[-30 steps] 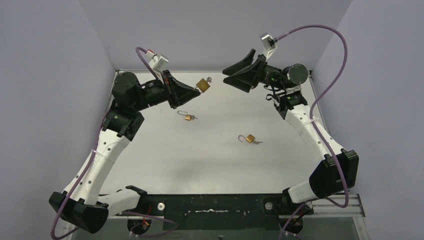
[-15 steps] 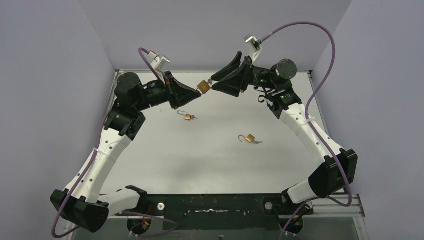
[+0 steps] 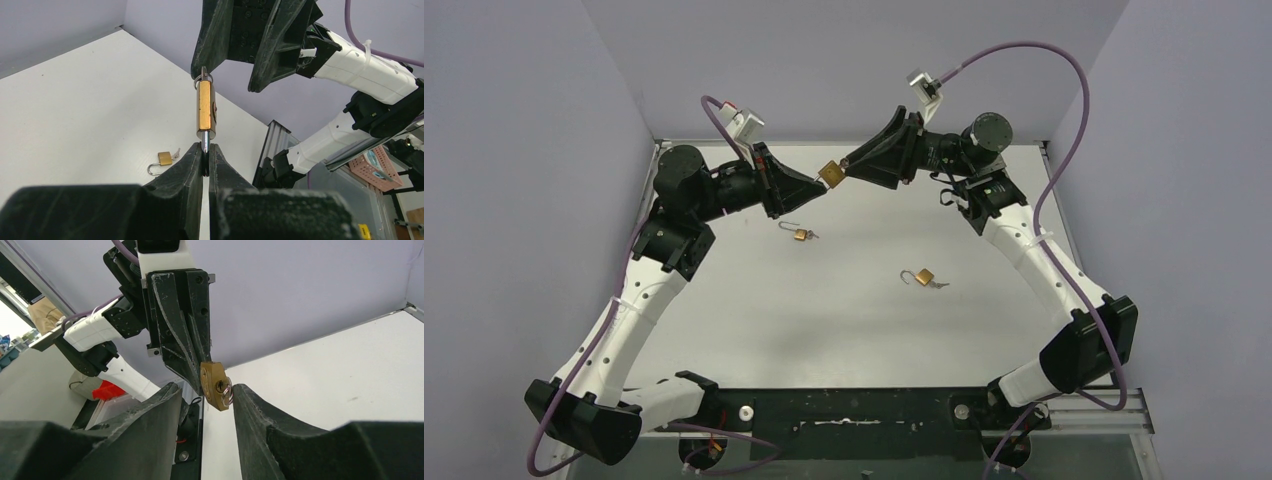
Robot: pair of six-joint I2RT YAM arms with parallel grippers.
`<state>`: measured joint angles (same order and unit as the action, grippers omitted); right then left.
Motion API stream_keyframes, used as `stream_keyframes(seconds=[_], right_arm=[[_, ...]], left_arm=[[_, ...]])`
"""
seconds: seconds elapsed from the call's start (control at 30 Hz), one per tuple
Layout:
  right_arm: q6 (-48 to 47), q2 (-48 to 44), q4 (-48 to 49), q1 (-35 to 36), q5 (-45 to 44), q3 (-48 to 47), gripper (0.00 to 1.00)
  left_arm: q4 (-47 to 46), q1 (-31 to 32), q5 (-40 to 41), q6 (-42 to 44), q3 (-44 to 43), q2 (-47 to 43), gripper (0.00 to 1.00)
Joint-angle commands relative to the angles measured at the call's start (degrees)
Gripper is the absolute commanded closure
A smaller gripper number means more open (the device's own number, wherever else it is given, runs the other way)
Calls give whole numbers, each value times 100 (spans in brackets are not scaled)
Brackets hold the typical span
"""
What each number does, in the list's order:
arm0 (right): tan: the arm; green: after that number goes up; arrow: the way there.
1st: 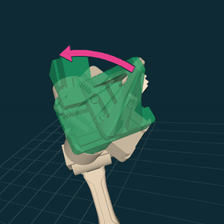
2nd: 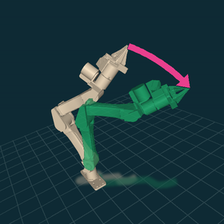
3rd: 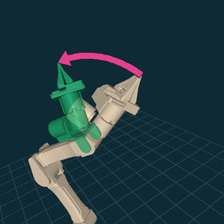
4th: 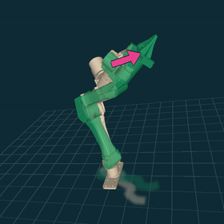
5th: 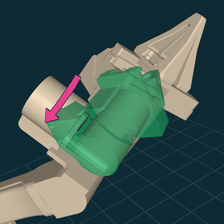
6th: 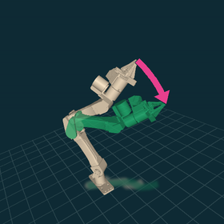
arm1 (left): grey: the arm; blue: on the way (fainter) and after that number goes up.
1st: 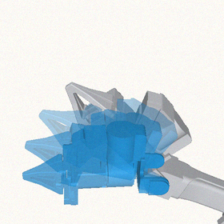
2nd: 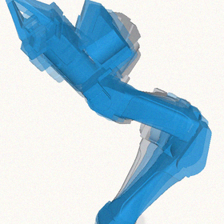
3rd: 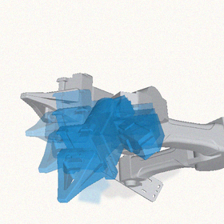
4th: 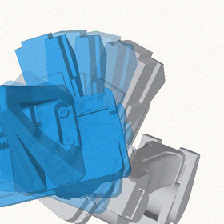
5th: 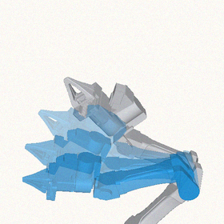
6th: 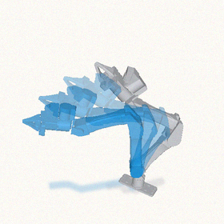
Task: Lock with the key
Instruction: Lock the lock.
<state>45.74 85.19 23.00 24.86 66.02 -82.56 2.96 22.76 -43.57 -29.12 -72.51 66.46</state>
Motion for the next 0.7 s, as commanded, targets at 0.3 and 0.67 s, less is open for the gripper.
stream_keyframes(seconds=[0.3, 0.67], right_arm=[[-202, 162, -18, 74, -19, -437, 84], [-557, 118, -523, 49, -58, -512, 100]], left_arm=[[-349, -26, -134, 63, -18, -53, 100], [-325, -43, -142, 112, -10, -28, 100]])
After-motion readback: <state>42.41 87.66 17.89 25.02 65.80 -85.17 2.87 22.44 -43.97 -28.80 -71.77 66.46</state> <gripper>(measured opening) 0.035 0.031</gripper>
